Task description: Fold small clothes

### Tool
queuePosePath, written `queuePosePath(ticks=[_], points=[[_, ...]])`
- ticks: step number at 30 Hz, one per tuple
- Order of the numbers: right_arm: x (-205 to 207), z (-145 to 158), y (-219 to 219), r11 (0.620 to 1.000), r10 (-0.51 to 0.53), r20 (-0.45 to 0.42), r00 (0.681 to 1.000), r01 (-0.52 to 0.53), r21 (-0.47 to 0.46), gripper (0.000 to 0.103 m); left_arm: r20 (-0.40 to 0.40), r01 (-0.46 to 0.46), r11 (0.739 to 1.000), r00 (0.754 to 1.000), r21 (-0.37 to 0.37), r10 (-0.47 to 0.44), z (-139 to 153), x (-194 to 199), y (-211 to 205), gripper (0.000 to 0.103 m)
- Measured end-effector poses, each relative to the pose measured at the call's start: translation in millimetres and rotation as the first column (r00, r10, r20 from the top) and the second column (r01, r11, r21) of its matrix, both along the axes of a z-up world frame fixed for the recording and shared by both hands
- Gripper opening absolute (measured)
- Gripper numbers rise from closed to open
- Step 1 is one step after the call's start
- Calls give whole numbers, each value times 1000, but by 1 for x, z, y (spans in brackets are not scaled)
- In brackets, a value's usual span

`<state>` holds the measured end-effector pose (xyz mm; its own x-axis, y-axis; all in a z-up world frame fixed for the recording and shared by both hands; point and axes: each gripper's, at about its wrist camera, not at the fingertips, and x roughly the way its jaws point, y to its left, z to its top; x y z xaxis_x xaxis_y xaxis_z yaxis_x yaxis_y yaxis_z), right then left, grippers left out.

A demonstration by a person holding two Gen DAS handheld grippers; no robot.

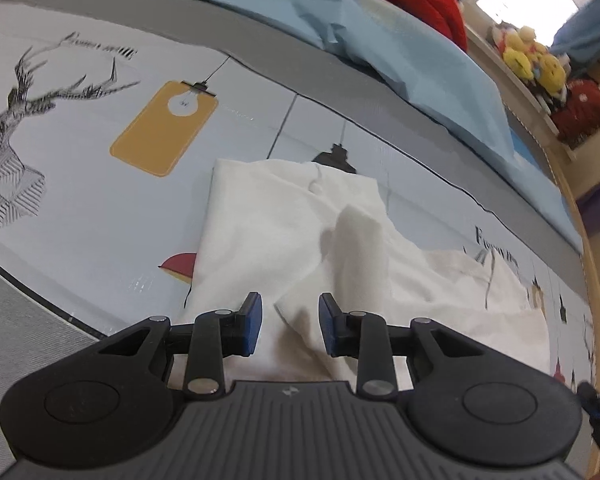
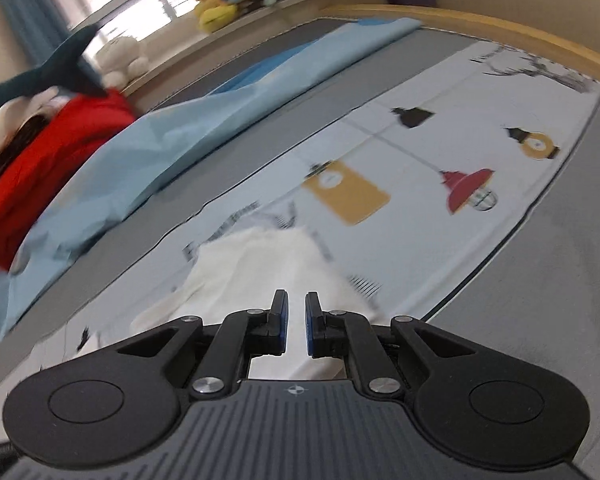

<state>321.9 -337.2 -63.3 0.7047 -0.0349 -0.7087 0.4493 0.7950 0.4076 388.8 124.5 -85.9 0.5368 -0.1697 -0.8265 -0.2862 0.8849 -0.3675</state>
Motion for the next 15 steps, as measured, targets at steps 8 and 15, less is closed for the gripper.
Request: queuePosePath(ticks=[8,15], points=[[6,-6,-17,996,-57,-19,998,59,73,9,-10,57,997,998,44,-56,-13,12,-28,31],[2,-7,-20,990,-119,-25,993,120,78,9,114,-150,980,984,132,136,43,-19,-11,1]])
